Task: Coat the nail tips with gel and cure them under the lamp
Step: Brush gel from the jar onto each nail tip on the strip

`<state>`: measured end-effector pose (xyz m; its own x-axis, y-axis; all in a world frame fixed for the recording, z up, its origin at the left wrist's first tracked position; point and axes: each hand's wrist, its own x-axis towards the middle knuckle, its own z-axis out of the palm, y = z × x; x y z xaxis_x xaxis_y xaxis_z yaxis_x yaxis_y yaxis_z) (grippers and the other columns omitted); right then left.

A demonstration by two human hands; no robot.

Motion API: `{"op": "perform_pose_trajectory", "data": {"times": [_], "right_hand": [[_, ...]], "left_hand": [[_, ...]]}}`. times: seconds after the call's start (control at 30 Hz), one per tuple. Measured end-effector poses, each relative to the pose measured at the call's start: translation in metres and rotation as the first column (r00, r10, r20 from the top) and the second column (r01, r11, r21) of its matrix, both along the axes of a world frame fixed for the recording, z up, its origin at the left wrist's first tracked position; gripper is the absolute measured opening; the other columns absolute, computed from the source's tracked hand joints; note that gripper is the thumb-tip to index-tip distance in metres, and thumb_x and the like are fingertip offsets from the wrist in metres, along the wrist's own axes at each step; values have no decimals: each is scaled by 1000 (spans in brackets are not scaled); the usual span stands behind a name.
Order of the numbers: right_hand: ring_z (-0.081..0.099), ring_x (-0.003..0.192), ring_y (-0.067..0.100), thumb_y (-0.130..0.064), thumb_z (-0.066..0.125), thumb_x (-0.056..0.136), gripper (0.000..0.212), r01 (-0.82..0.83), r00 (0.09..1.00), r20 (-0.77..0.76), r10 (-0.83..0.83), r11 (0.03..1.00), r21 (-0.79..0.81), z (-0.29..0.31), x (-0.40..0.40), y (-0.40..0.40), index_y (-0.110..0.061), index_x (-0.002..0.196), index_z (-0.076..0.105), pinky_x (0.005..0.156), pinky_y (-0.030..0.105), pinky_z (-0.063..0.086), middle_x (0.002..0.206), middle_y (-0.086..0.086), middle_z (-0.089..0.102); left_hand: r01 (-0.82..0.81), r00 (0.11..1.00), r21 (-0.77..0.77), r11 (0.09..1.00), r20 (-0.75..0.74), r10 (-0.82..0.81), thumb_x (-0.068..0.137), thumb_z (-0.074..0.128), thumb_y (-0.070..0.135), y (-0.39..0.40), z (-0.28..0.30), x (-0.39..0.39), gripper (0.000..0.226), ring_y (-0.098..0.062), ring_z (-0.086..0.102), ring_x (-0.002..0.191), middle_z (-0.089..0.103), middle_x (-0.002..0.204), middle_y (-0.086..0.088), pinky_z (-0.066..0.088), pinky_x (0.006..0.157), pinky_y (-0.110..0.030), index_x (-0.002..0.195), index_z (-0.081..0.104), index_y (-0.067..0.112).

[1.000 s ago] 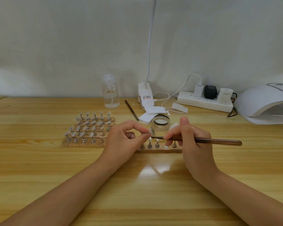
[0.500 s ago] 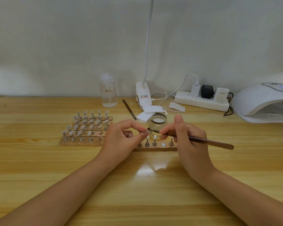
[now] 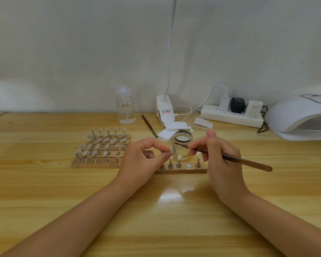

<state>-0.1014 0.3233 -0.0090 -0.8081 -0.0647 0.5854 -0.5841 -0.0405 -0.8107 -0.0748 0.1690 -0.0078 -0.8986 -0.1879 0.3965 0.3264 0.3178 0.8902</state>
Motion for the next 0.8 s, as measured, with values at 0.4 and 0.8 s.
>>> {"op": "perform_pose_trajectory", "data": {"times": [0.4, 0.8], "right_hand": [[58, 51, 4, -29, 36, 91, 47, -72, 997, 6, 72, 997, -6, -1, 3, 0, -13, 58, 66, 58, 7, 40, 53, 2, 63], [61, 63, 0, -34, 41, 93, 39, -16, 1000, -2, 16, 999, 51, -2, 1, -1, -22, 67, 68, 61, 8, 40, 68, 0, 69]], "left_hand": [[-15, 1000, 0, 1000, 6, 15, 71, 75, 7, -1, 1, -1, 18, -3, 38, 42, 67, 75, 10, 38, 44, -11, 65, 67, 23], [-2, 1000, 8, 1000, 14, 2, 71, 75, 8, 0, 1, -2, 16, -5, 39, 44, 67, 77, 7, 37, 45, -11, 65, 68, 21]]}}
